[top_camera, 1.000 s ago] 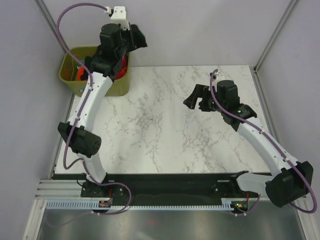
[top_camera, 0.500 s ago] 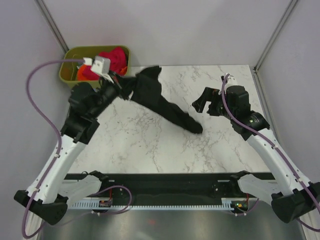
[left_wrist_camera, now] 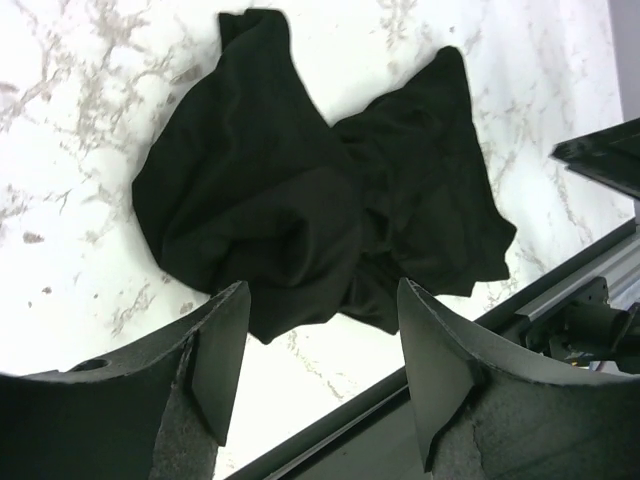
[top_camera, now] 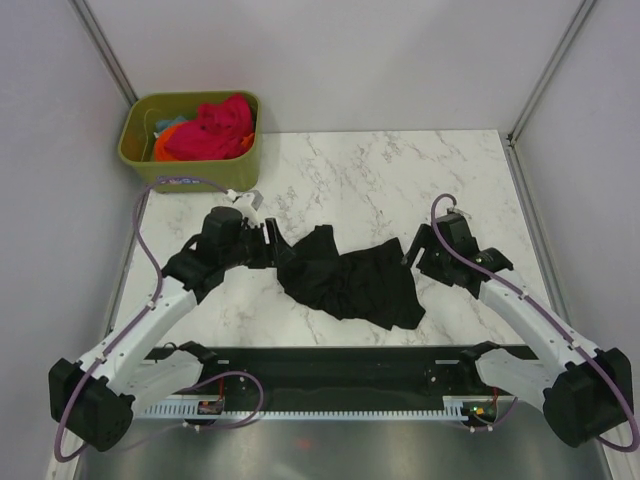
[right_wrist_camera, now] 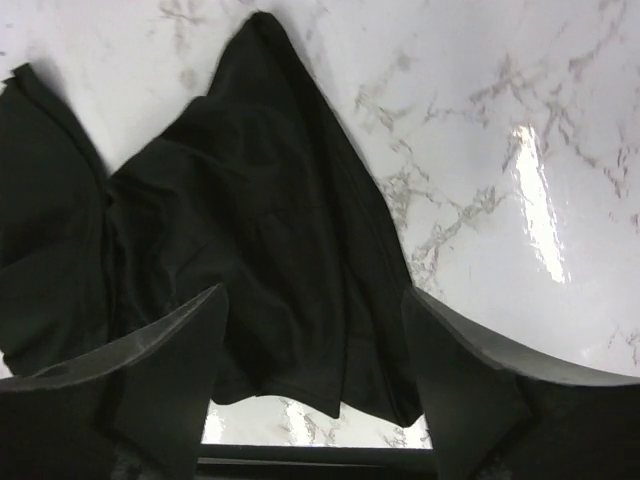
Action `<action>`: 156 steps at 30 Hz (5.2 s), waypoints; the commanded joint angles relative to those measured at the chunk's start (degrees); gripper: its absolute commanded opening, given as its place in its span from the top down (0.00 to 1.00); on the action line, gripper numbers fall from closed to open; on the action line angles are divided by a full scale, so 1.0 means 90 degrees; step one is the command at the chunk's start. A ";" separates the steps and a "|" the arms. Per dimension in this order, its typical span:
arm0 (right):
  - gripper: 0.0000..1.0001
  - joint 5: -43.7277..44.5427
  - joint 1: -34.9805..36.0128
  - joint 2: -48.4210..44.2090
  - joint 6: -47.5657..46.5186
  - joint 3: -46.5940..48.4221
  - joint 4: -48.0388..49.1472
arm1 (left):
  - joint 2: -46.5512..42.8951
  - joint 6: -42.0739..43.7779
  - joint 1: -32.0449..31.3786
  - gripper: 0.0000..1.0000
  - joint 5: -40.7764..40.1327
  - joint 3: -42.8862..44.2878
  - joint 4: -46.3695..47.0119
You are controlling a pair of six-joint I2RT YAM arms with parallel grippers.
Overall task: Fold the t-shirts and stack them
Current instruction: Flatten the tshirt out
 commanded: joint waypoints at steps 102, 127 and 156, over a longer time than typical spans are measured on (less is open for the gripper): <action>1.00 0.0862 -0.1695 -0.0761 -0.1037 0.2611 -0.1715 | -0.1208 -0.1252 0.0425 0.59 -0.0992 -0.0691 -0.0824; 1.00 -0.1474 -0.1704 -0.2227 -0.0412 -0.0017 -0.0378 | 0.6027 -0.0107 -0.2231 0.42 -0.2506 0.5528 -0.0475; 1.00 -0.1680 -0.1568 -0.2158 -0.0295 -0.0437 0.0022 | 0.6545 -0.4611 -0.1616 0.47 -0.1452 0.4190 0.0854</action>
